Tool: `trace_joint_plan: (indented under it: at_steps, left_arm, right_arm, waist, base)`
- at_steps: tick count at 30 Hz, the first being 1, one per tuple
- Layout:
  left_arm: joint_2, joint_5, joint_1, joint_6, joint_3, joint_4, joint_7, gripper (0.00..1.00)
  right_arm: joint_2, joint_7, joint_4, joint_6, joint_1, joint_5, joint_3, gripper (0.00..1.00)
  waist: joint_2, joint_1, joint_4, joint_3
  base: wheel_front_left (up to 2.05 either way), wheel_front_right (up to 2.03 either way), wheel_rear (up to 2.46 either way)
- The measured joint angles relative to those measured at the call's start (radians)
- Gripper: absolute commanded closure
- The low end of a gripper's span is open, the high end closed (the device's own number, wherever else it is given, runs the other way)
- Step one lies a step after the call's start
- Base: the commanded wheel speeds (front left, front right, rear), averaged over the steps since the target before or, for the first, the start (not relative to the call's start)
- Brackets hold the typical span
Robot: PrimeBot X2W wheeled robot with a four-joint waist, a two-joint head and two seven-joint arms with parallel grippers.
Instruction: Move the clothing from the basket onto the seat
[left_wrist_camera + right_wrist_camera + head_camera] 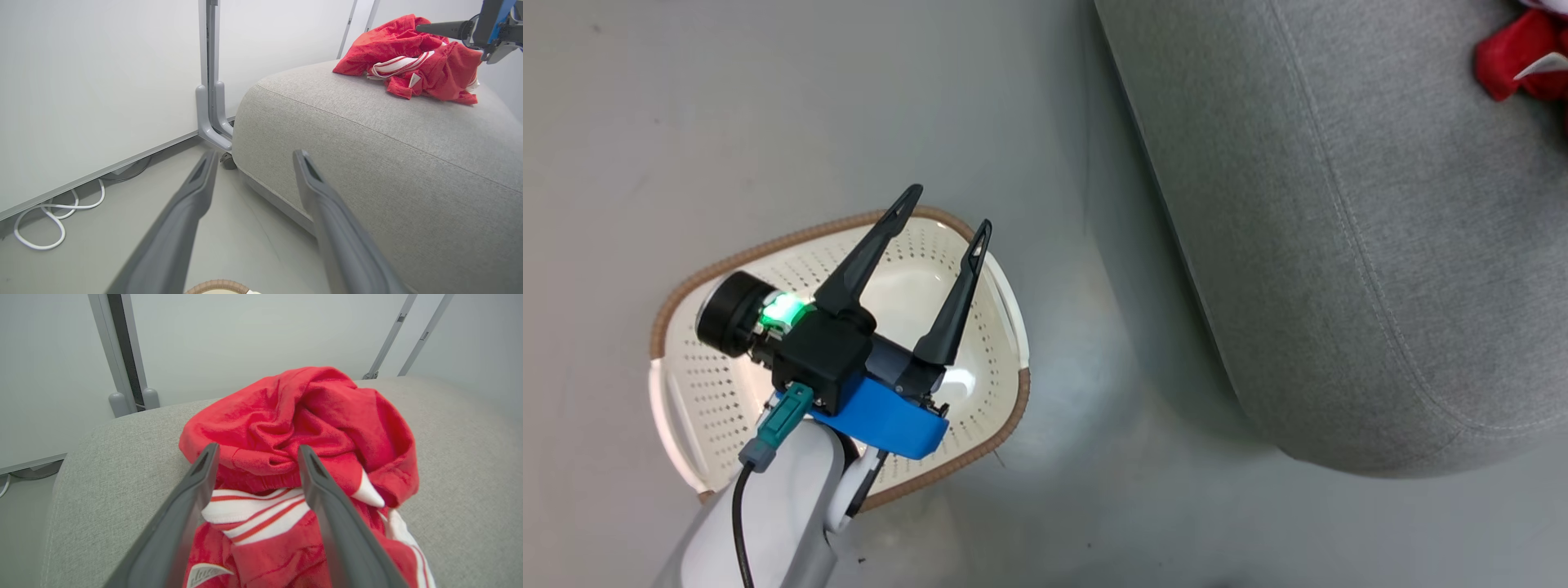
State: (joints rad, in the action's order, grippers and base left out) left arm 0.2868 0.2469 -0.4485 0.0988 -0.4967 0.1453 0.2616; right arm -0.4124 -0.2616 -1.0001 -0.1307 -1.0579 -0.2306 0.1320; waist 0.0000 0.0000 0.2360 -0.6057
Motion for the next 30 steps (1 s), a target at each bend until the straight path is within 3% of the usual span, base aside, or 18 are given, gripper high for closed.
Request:
trace_joint_plan:
  at_steps: [6,17,30]
  left_arm:
    - [-0.056,0.028,0.064,0.005,0.042,0.038,0.0,0.0]
    - [-0.152,0.041,0.253,0.016,0.179,0.105,0.0,0.0]
    - [-0.203,0.04,0.397,0.022,0.317,0.204,0.001,0.0]
  right_arm:
    - [0.003,-0.001,0.056,0.0,0.105,-0.001,-0.033,0.0]
    - [0.028,0.002,0.245,0.0,0.417,-0.018,-0.143,0.0]
    - [0.167,0.053,0.566,0.0,0.807,0.052,-0.1,0.0]
  waist:
    - [0.0,0.0,-0.021,0.088]
    - [0.0,-0.0003,-0.082,0.349]
    - [0.0001,-0.0004,-0.194,0.583]
  base:
    - [0.0,0.0,0.0]
    - [0.0,0.0,0.0]
    - [0.0,0.0,0.0]
